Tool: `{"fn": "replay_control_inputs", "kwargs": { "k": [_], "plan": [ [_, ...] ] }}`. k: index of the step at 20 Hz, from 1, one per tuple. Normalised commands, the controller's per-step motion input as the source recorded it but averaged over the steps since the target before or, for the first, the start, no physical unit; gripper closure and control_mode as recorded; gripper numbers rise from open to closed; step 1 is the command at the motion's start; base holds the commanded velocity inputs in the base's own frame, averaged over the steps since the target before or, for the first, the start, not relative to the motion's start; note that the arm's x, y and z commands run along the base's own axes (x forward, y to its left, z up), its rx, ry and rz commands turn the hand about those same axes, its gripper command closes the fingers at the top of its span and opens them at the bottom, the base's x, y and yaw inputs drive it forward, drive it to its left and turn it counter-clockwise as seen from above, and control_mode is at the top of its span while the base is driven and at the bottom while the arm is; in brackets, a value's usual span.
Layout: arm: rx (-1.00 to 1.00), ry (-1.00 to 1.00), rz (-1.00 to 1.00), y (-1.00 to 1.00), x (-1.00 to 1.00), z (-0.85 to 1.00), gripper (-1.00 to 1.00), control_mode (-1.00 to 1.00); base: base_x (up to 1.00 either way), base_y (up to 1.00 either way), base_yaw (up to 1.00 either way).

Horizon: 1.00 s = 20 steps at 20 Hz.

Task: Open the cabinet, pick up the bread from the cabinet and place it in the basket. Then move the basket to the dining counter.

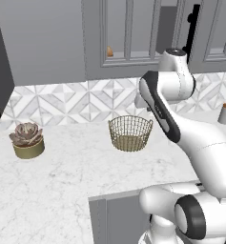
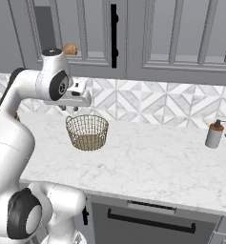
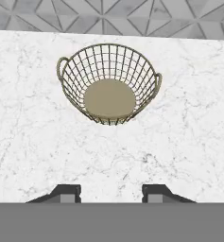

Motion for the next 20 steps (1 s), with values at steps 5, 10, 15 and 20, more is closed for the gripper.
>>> {"fn": "replay_control_inputs", "kwargs": {
  "k": [5, 10, 15, 20],
  "plan": [
    [0.0, -0.21, 0.0, 0.0, -0.09, -0.03, -1.0, -1.0, 0.0, 0.0, 0.0],
    [0.06, -0.59, 0.02, -0.05, -0.02, 0.11, -1.0, -1.0, 0.0, 0.0, 0.0],
    [0.08, -0.17, -0.02, -0.48, 0.0, 0.48, -1.0, -1.0, 0.0, 0.0, 0.0],
    [0.07, 0.05, -0.01, -0.7, 0.0, 0.79, -1.0, -1.0, 0.0, 0.0, 0.0]
  ]
}}
